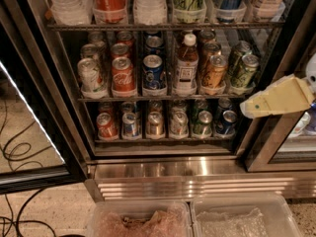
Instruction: Pick redbull can from top shelf of fridge
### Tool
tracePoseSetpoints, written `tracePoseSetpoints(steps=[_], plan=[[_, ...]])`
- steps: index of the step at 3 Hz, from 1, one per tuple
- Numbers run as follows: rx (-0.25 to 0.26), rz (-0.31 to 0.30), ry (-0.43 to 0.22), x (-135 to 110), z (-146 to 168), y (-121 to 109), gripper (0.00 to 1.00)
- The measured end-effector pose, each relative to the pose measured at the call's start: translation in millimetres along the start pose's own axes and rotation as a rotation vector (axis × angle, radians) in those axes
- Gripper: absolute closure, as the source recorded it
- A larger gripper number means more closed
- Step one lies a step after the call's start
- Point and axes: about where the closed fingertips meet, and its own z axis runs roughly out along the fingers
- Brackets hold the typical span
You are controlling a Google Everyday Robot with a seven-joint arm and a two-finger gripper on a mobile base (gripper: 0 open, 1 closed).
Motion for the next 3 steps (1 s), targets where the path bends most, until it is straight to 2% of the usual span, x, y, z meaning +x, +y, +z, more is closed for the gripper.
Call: tracePoseSetpoints(steps=[1,2,3], plan=[[0.01,0.271,-0.088,0.0,-0.8,-17.4,0.0],[0.005,0.344,-0.116,-8.8,-6.6,-16.0,0.0],[0.04,0.355,-0.143,-14.5,-13.0,-15.3,0.0]])
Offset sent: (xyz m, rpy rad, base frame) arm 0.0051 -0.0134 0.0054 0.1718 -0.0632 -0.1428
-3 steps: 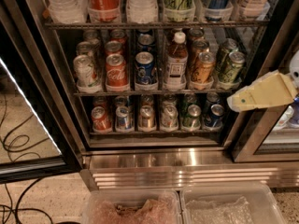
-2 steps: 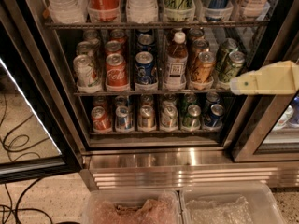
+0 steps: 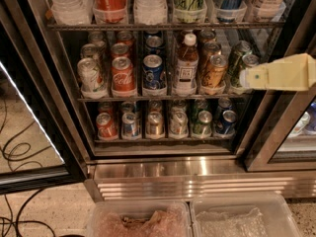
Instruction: Pick redbull can from top shelf of fridge
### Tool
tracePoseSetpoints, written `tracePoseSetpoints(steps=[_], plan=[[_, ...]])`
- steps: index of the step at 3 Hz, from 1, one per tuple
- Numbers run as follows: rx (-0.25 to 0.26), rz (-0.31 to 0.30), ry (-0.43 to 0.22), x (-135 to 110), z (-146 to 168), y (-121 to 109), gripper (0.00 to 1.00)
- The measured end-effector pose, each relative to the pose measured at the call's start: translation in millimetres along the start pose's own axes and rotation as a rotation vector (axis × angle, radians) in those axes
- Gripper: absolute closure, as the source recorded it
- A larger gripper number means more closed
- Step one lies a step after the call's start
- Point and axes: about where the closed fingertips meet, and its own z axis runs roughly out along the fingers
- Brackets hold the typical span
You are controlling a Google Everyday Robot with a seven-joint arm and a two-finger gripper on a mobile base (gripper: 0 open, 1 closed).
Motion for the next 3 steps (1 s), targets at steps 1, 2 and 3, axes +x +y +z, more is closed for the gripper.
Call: tracePoseSetpoints(steps=[1,2,3], plan=[[0.087,0.012,-0.087,-6.9,-5.2,10.2,0.0],[0.118,0.002,-0.19,-38.9,-18.3,17.0,0.0],[0.118,0.002,-0.19,-38.9,-18.3,17.0,0.0]])
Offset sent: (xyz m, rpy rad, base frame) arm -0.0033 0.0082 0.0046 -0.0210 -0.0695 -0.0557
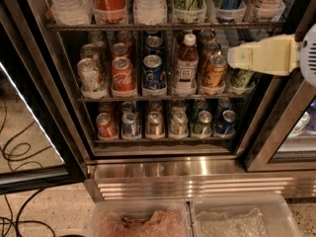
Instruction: Pick redbull can from top shelf of fridge
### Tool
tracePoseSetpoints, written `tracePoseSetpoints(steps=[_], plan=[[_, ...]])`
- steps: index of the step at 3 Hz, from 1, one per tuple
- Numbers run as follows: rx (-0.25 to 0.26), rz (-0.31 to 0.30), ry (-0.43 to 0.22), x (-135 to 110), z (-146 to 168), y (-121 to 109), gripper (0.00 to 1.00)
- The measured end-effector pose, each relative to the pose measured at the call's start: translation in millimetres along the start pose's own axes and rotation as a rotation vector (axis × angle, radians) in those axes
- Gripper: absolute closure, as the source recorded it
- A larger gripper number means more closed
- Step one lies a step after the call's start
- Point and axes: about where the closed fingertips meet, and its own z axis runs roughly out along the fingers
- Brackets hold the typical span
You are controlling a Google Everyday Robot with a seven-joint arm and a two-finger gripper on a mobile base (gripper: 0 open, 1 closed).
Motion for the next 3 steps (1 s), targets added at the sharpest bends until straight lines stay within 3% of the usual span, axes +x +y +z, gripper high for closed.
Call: tracePoseSetpoints(steps=[3], plan=[[0.0,0.0,0.0,0.0,0.0,0.0,0.0]])
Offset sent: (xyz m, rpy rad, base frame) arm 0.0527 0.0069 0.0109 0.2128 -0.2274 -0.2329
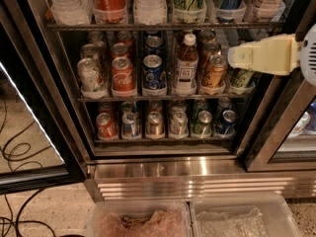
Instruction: Pick redbull can from top shelf of fridge
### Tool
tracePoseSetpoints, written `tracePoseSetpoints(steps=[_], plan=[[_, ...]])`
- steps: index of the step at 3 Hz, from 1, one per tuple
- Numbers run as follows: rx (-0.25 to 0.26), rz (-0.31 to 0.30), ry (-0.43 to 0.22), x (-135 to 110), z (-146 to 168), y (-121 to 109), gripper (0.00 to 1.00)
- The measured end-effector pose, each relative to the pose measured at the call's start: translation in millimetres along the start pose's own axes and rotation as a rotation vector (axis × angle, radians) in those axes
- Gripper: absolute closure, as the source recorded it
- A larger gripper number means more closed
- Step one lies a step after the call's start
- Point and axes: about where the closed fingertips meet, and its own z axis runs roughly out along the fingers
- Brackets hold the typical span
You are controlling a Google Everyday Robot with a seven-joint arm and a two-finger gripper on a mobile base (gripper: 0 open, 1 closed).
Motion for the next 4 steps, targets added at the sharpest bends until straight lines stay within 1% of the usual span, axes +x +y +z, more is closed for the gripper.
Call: tracePoseSetpoints(steps=[1,2,4], plan=[[0.028,0.02,0.022,-8.5,11.9,-12.7,0.0],[0.077,0.002,0.004,-22.0,4.1,-23.5,0.0],[0.078,0.002,0.004,-22.0,4.0,-23.4,0.0]])
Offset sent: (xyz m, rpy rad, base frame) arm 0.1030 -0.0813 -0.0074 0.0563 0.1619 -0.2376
